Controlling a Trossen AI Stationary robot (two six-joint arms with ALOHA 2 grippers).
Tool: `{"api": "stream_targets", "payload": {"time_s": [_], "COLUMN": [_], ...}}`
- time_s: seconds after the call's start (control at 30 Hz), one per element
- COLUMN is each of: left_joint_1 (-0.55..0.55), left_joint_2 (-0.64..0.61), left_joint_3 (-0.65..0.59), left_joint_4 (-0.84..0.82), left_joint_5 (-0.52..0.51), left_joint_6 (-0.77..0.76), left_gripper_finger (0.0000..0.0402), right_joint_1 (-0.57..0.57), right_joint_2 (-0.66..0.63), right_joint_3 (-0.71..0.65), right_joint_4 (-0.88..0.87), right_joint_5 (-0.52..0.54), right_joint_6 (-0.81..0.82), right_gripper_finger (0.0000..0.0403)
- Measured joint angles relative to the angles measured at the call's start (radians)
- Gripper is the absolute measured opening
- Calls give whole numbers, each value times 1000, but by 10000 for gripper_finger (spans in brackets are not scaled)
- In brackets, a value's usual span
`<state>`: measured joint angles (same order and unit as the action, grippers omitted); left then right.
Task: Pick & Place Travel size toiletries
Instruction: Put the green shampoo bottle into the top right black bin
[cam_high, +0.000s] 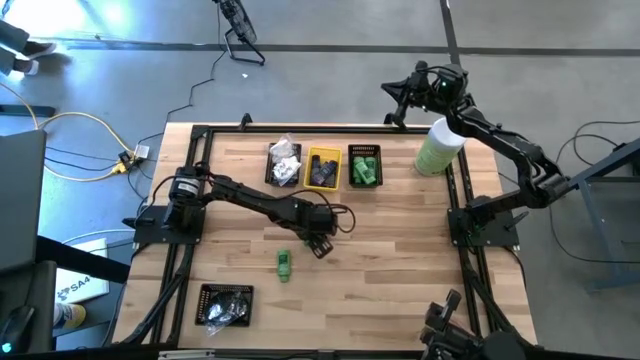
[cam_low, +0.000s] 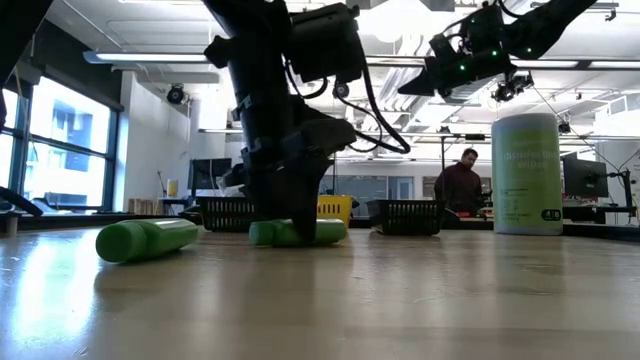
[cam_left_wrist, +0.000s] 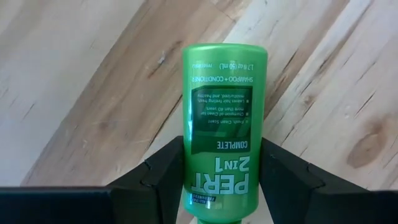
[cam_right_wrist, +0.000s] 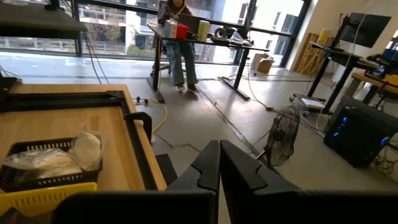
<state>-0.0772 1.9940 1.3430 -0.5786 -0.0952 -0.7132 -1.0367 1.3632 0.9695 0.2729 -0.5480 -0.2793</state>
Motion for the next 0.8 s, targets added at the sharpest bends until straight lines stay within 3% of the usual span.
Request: {"api": "stream_targets", "payload": {"time_s": [0.37, 0.8], "left_joint_1": [46, 208], "left_joint_2": [-118, -118], "left_joint_3": [-199, -216], "left_joint_4": [184, 251], "left_joint_5": [39, 203], "left_joint_6": [50, 311], "left_gripper_finger": [172, 172], "right_joint_1": [12, 12], "right_joint_2": [0, 0], "right_joint_3": [0, 0], "right_joint_4": [-31, -95], "right_joint_5": [-1, -5], "right_joint_6": [51, 92], "right_gripper_finger": [4, 4]}}
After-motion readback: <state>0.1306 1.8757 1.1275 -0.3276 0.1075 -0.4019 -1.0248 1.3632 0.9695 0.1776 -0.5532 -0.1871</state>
